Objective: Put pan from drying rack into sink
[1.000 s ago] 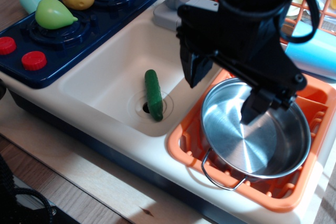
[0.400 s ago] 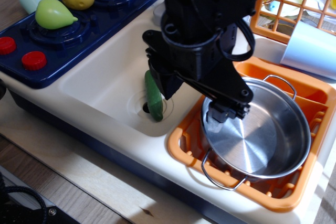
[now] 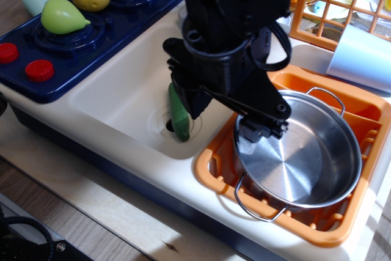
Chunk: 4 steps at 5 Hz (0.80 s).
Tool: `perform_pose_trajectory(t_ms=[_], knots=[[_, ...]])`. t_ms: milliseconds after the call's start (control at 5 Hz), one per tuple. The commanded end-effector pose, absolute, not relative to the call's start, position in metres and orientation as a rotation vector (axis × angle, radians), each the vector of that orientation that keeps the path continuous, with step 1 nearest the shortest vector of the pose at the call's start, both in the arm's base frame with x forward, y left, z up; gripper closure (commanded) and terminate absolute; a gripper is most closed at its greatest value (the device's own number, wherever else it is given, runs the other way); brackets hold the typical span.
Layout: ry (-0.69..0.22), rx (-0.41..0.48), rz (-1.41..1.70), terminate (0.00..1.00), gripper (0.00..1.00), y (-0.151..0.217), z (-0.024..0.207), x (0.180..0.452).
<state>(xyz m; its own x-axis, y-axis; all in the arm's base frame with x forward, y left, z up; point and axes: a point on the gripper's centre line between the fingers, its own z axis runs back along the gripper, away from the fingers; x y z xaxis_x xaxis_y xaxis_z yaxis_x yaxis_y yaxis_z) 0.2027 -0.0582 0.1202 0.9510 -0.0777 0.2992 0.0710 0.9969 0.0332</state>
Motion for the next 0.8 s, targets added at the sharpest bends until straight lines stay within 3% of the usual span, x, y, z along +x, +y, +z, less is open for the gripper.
perform_pose_trajectory(t_ms=[0, 600], knots=[[-0.337, 0.006, -0.015, 0.00, 1.00, -0.056, 0.123, 0.207], [-0.300, 0.023, -0.035, 0.00, 1.00, -0.062, 0.141, 0.212]])
